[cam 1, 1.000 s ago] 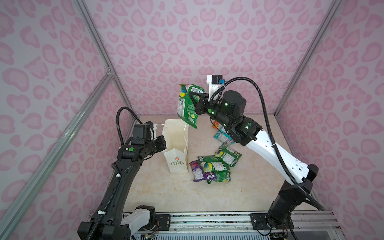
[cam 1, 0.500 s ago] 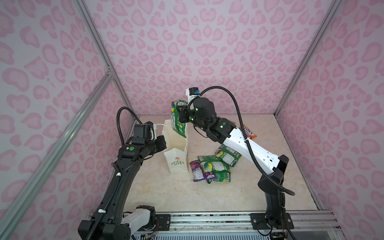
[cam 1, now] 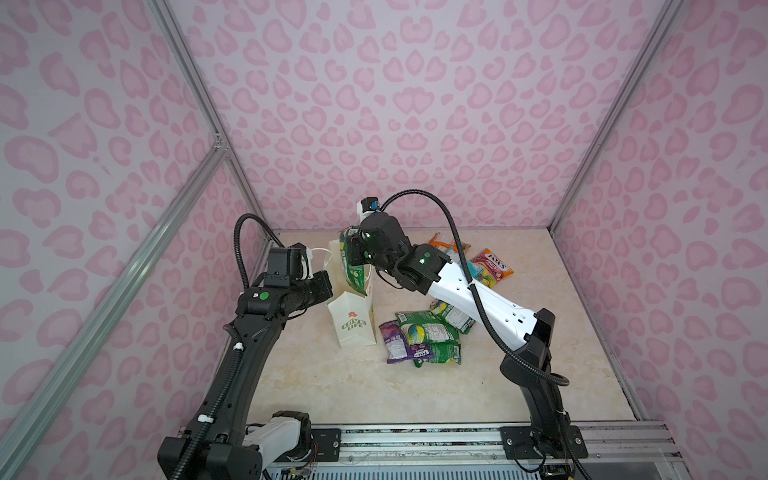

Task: Place the snacks into the paper bag
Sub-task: 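Lower the green packet into the bag and open the right gripper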

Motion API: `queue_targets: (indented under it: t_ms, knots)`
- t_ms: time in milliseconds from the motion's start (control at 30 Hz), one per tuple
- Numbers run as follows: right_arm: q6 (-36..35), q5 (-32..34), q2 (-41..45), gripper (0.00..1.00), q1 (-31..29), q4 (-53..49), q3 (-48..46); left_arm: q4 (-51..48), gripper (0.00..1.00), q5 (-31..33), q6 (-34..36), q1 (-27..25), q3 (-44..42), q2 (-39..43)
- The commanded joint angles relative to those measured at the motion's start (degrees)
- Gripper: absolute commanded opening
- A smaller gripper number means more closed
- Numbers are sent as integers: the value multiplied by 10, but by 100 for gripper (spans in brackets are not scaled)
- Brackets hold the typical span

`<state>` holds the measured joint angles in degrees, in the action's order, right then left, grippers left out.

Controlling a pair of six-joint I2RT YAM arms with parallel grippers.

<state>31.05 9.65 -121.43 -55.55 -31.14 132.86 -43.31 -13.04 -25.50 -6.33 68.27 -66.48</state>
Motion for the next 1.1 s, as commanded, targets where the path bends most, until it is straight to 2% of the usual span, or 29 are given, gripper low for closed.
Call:
queue_targets:
  t_ms: [0,300,367,567,633,700,900,1067]
  knots:
    - [14,10,-29,0,-3,-49,32,9,3,-1,-1,1,-2,-1]
    - [29,14,-70,0,-3,-82,70,10,3,-4,0,0,-2,-3]
    - [30,16,-76,3,-1,-87,77,11,3,-5,0,1,-2,-3]
    - [34,-4,-91,22,1,-92,88,10,3,-5,0,0,-2,-3]
    - [29,-8,-89,33,1,-88,88,10,3,-5,0,1,-2,-4]
    - [24,-10,-85,39,1,-87,88,10,3,-5,0,1,-3,-4]
    - [3,-19,-70,49,1,-78,86,10,3,-3,0,1,-3,-6]
    - [-39,-27,-41,65,0,-59,87,9,3,-3,0,2,-3,-8]
